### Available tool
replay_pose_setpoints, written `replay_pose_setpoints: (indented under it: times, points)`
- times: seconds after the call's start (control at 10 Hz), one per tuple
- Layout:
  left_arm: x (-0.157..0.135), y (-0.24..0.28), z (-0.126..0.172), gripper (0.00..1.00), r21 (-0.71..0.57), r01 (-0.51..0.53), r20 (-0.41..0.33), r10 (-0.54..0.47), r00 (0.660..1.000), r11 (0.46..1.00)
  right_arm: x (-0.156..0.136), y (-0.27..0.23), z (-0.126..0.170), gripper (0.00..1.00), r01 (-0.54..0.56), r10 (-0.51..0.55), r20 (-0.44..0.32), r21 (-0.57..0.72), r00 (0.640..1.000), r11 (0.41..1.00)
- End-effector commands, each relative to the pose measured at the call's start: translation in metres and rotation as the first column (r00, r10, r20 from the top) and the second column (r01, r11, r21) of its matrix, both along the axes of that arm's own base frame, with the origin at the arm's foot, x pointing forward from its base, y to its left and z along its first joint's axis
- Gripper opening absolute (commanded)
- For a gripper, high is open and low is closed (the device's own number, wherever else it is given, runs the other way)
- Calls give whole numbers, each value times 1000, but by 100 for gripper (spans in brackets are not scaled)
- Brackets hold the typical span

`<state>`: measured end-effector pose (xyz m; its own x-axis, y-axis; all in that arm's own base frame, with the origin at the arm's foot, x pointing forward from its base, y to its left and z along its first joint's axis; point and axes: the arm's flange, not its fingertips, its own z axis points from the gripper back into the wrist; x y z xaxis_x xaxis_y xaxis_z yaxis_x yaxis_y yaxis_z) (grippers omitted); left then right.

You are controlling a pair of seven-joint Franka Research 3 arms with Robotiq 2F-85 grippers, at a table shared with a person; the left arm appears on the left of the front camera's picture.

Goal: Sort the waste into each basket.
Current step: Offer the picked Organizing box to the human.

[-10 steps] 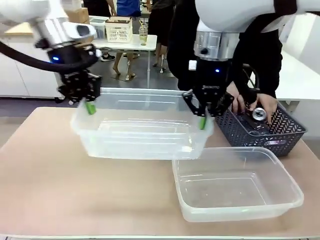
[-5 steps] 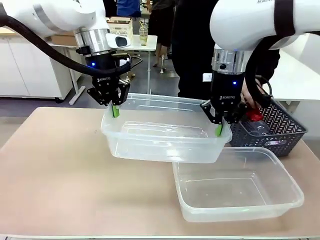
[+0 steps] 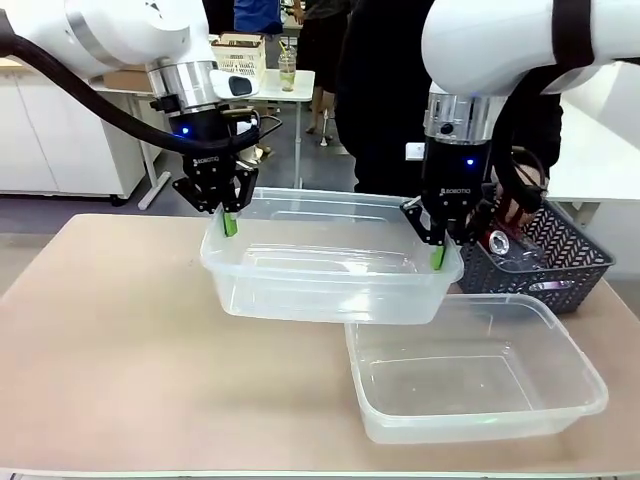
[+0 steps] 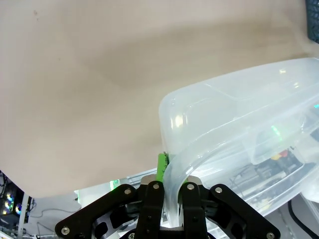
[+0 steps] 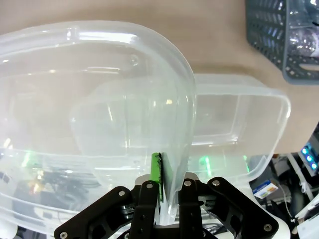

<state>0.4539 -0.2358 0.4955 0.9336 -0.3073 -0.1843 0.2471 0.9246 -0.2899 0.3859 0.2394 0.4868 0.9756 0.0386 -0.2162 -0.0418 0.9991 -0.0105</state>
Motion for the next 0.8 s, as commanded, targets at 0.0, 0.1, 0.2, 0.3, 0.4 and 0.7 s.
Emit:
replay_pose_setpoints:
  times: [0.0,0.1,0.2,0.3,0.4,0.7]
  points:
    - [-4,0,5,5,-25,7,-8,-8,1000,1000,-2,1,1,5,-10,10,-6,-8,1000,1000]
    - [-4,0,5,5,-25,7,-8,-8,1000,1000,-2,1,1,5,-10,10,-6,-8,1000,1000]
    - [-4,0,5,5,-25,7,-8,-8,1000,1000,-2,1,1,5,-10,10,-6,-8,1000,1000]
    - [-4,0,5,5,-25,7,-8,-8,1000,1000,-2,1,1,5,-10,10,-6,-8,1000,1000]
    - [-4,0,5,5,-25,7,-8,-8,1000,1000,-2,1,1,5,-10,10,-6,-8,1000,1000]
    - [-4,0,5,5,-25,7,-8,-8,1000,1000,-2,1,1,5,-10,10,-6,-8,1000,1000]
